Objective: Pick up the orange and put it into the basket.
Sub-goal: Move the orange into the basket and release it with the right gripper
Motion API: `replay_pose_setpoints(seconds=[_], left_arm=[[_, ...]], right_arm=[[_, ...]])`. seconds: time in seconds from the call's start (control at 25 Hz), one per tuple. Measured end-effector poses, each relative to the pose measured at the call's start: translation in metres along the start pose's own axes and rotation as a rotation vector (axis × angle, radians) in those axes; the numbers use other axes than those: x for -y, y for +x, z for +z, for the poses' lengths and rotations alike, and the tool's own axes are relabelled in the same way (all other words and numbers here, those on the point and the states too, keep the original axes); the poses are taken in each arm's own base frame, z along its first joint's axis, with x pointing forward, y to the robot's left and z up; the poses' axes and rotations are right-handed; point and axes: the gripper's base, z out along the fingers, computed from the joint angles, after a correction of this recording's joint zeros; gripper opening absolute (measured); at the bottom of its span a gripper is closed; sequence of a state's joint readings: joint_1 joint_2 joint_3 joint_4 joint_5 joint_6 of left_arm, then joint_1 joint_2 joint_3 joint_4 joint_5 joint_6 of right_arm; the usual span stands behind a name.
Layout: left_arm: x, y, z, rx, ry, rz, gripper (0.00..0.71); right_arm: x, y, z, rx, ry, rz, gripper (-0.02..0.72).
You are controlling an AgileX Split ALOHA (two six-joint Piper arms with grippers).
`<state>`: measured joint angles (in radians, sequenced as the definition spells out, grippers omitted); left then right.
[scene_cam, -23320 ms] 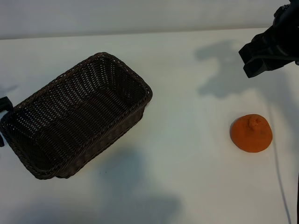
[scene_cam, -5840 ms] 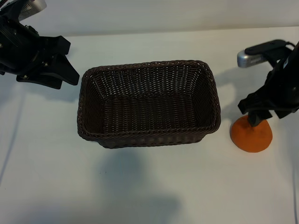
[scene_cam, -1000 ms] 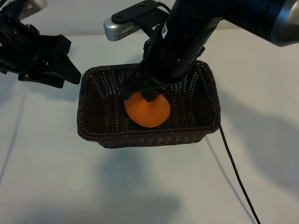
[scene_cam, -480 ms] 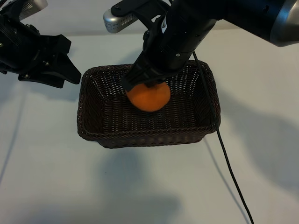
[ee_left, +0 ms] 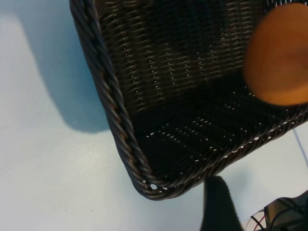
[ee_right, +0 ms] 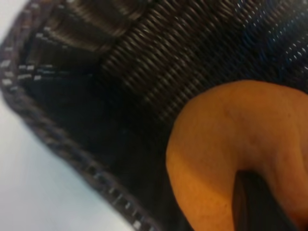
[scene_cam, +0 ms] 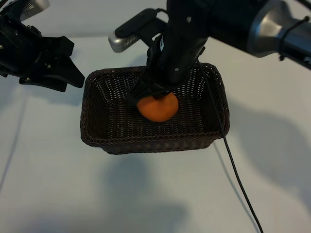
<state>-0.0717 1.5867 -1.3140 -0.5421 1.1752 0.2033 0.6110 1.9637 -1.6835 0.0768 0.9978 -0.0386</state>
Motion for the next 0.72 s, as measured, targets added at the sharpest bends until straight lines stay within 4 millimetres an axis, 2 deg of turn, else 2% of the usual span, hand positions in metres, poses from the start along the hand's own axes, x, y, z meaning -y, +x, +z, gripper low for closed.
replay_pose_setpoints(seconds=[0.24,0.72], left_arm=[[0.0,0.0,0.0,0.0,0.0,0.001,0.46],[0.0,0.0,0.0,0.0,0.0,0.002,0.46]], right_arm=[[0.004,-0.003,0.026,0.006,0.022,-0.01,0.094],[0.004,-0.005,0.031,0.019,0.027,-0.013,0.094]])
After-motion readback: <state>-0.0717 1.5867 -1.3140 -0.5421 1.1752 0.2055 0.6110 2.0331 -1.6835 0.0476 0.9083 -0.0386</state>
